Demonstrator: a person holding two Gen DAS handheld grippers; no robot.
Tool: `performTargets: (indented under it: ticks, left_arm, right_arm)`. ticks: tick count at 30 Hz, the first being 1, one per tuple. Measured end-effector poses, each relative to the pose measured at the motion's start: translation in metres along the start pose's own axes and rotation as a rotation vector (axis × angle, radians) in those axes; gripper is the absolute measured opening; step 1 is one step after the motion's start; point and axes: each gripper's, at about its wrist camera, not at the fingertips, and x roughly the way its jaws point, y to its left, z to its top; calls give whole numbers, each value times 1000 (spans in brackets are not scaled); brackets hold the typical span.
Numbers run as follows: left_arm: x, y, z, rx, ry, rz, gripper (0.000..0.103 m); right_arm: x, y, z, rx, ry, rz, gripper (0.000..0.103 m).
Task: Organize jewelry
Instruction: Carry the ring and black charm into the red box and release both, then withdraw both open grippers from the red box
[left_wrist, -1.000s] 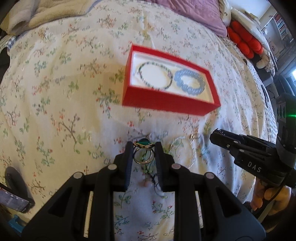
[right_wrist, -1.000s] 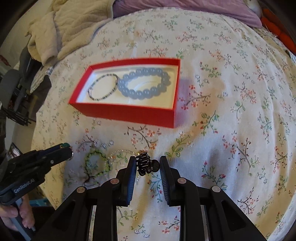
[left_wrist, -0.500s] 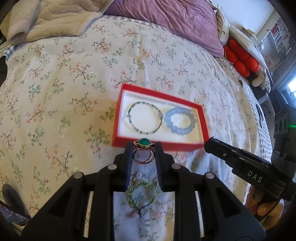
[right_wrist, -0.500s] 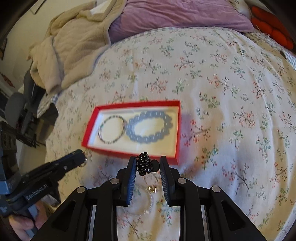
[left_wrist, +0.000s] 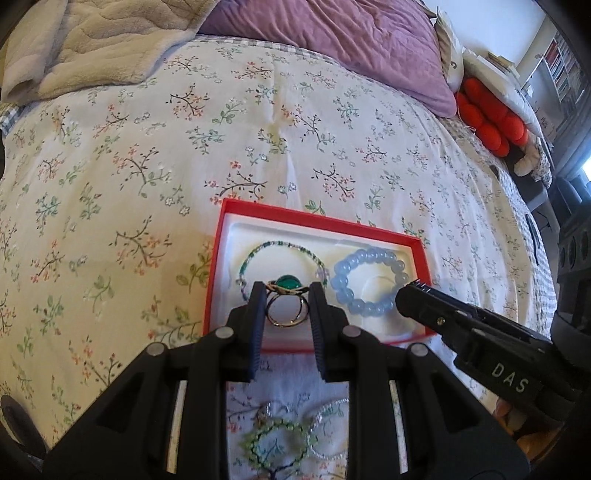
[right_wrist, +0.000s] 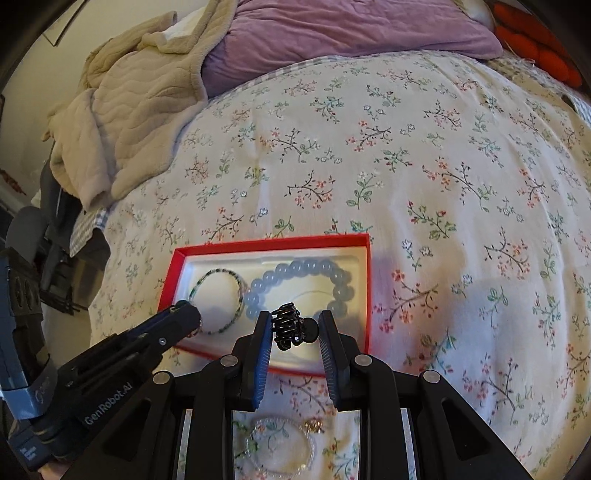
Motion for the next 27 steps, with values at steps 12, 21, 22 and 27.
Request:
performTargets:
  ticks: [12,21,22,27]
  left_arm:
    - [12,1,5,-6,20,16,25]
    - [-2,-3,3,21,-21,29,42]
    - [-5,-4,3,23,-28,29,43]
    - [-22,-4,0,38,-64,35,54]
  right_arm:
    - [16,-4,5,-4,26,-9,26]
    - [4,-3,4,-4,15,-8,50]
    - [0,-3,4,-8,7,-10,51]
    - [-18,0,0,-30,-25,-8,51]
